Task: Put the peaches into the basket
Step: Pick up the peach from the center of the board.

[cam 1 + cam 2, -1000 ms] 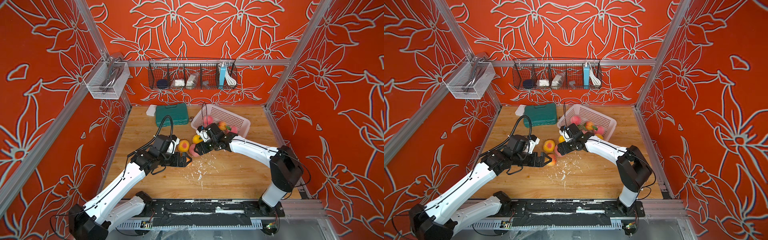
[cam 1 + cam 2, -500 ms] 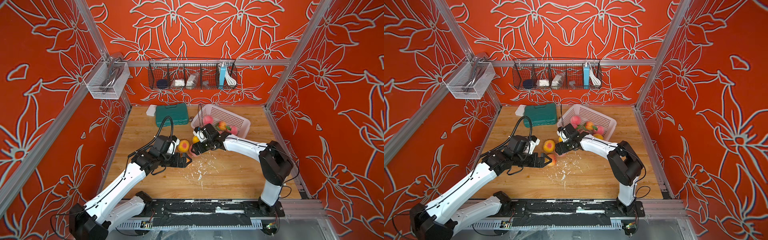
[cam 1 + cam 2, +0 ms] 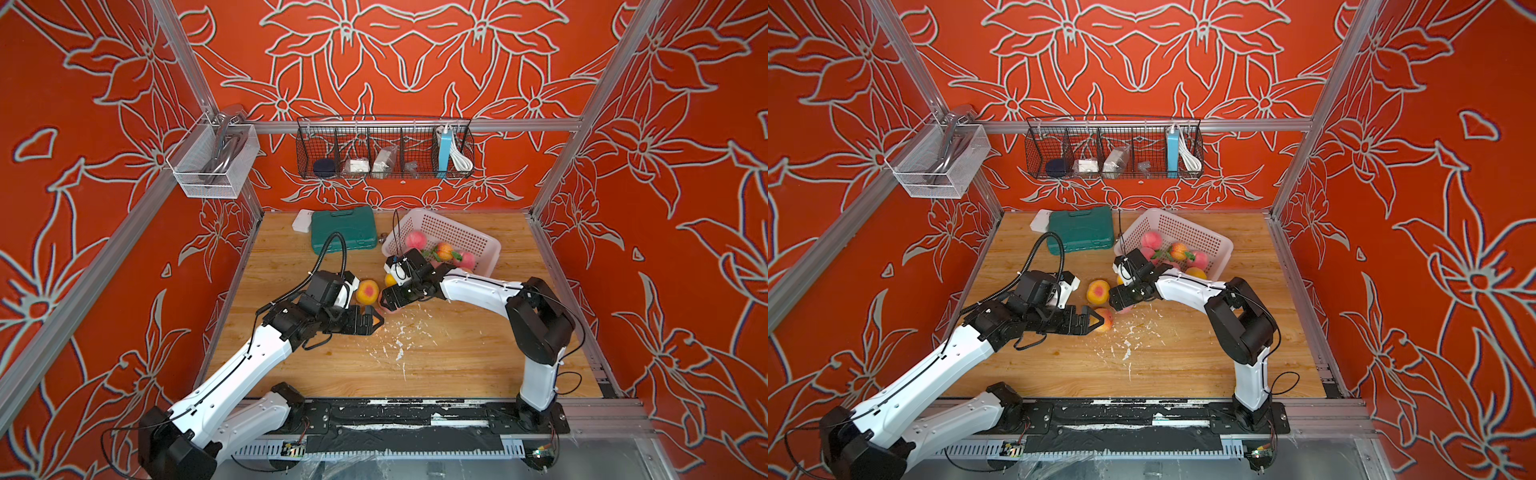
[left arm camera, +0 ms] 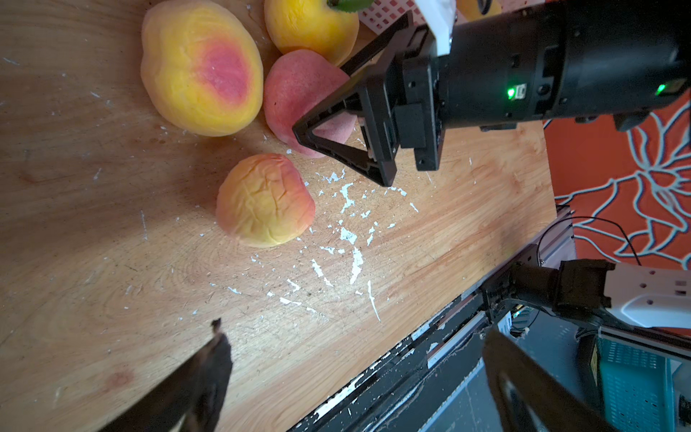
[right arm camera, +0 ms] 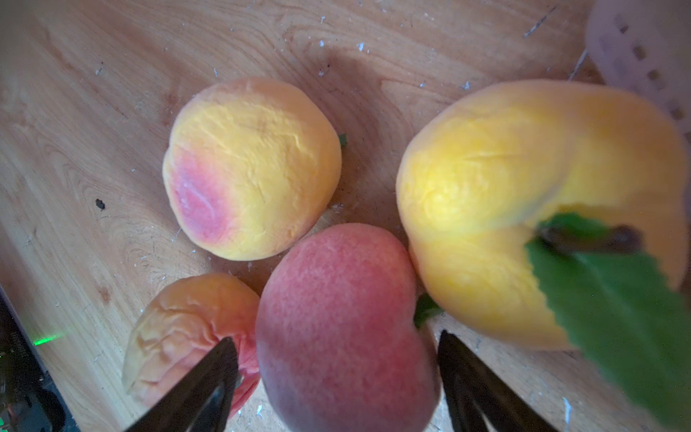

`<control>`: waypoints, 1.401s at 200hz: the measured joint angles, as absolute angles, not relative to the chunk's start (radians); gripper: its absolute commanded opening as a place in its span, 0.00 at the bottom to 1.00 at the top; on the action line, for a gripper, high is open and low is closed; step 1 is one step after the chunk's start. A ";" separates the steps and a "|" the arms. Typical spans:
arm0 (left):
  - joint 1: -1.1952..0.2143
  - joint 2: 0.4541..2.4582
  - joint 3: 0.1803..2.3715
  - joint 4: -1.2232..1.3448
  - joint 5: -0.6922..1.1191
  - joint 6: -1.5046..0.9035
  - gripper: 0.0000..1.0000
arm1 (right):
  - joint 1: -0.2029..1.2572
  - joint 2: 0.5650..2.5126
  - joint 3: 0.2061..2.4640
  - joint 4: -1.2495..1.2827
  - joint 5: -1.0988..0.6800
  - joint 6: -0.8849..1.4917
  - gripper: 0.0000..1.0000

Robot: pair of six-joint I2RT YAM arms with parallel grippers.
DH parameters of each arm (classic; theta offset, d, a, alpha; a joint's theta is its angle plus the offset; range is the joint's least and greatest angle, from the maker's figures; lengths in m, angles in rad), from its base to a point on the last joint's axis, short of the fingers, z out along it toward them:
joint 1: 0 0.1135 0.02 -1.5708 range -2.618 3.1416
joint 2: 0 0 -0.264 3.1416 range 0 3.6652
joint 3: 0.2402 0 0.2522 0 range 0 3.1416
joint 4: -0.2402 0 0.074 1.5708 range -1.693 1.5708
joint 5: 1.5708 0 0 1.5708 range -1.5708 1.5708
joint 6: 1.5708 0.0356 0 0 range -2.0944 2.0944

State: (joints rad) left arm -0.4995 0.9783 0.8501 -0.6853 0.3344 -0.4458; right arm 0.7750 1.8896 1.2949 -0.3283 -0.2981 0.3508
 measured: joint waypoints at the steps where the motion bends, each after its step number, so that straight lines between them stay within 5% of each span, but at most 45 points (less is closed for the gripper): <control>1: -0.500 0.978 0.850 -0.685 0.334 -0.446 0.99 | 0.775 1.890 1.295 -0.328 -0.298 0.351 0.86; 189: -0.499 0.979 0.850 -0.672 0.334 -0.447 0.99 | 0.775 1.915 1.291 -0.306 -0.314 0.356 0.72; 280: -0.499 0.990 0.850 -0.670 0.336 -0.447 0.99 | 0.775 1.743 1.201 -0.340 -0.305 0.348 0.73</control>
